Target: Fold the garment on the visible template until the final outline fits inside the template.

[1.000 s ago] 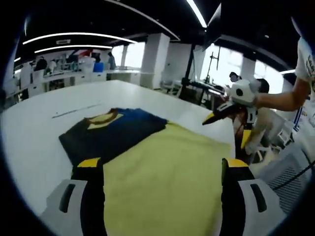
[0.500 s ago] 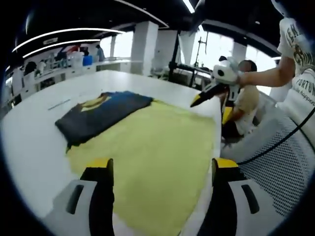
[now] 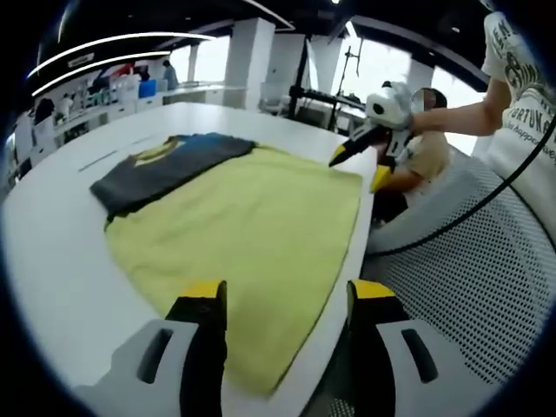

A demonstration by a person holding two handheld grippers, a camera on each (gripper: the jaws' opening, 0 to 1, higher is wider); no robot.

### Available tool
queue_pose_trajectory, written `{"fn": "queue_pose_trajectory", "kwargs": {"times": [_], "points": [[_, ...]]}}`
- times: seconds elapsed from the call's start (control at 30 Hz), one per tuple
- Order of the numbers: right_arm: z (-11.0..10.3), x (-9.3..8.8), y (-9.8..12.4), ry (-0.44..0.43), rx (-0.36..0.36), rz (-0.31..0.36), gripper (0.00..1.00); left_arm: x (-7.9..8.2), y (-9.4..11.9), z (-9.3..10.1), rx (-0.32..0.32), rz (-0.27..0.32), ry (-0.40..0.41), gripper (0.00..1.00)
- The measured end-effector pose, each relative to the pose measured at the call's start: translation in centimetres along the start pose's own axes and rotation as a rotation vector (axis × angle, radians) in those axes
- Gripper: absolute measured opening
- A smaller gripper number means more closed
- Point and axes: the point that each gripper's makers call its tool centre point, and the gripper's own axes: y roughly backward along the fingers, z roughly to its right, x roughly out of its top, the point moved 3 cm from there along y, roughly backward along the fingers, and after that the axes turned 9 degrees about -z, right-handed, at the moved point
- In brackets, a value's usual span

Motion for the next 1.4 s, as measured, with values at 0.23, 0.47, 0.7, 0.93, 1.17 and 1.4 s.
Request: {"fn": "queue_pose_trajectory", "kwargs": {"times": [0.23,0.47,0.7,0.93,1.17,1.4], "points": [[0.2,-0.9,-0.1,0.032,-0.015,-0.041,0.55,-1.2,0.0,0.4,0.003,-0.061,-0.040,0.45],[0.2,-1.5,-0.4,0.057,-0.009,-0.076,0.48,-1.7,-0.2,0.3,0.013,-0.082,-0.035,0.41],[0.5,-1.8,-0.4,0.109,-0.031,-0.103,0.40,-2.3,-0.3,0.3,0.024,-0.106,-0.069,0.35],[0.7,-1.9,-0.4,0.156,-0.032,-0.112,0.38,-2.5,-0.2,-0.3,0.048,-0.118,-0.102,0.30],[0.8,-1.8,-0.4,0.172,-0.030,-0.114,0.39,-2.6,-0.2,-0.8,0.056,-0.135,-0.121,0.25],[0.9,-1.8,-0.3,0.177,-0.028,-0.113,0.39,-2.8,-0.3,-0.5,0.069,-0.140,-0.172,0.29]]}}
